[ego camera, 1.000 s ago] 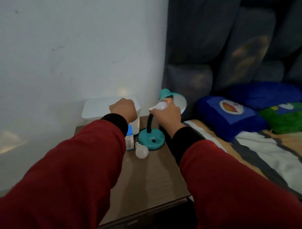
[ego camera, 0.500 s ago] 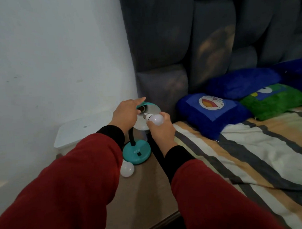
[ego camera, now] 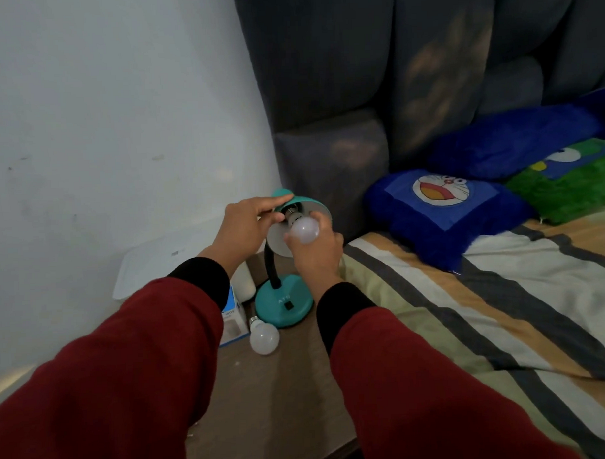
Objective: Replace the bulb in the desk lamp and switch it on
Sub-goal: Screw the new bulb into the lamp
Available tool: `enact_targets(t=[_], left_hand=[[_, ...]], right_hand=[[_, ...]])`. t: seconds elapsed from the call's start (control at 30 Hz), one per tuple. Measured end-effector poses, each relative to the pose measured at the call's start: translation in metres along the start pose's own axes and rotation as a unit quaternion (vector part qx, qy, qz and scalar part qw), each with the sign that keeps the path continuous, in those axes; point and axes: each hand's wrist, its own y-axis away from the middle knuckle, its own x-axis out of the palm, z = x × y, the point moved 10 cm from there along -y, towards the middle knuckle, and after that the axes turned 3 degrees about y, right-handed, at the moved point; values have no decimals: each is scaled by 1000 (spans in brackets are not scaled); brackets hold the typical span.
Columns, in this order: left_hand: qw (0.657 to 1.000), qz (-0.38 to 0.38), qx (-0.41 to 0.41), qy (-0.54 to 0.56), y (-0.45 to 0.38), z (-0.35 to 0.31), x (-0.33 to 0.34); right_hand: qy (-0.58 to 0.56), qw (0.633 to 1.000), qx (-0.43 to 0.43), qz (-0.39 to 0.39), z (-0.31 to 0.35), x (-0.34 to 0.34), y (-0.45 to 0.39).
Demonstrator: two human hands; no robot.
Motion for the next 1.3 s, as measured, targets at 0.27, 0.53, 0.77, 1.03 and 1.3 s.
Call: enact_targets(t=[0.27, 0.53, 0.77, 1.03, 1.3], left_hand=[[1000, 13, -5, -1, 1, 3, 0], [1000, 10, -24, 17, 2, 5, -1], [999, 12, -33, 20, 3, 6, -1], [999, 14, -41, 22, 3, 4, 0], [999, 20, -44, 24, 2, 3, 2]], right_hand=[[-29, 999, 29, 2, -1, 12, -4], [-63, 997, 15, -32, -5, 5, 2], [-109, 991, 78, -30, -20, 7, 0], [-91, 993, 66, -20, -18, 12, 0], [-113, 990, 82, 2, -18, 16, -3]])
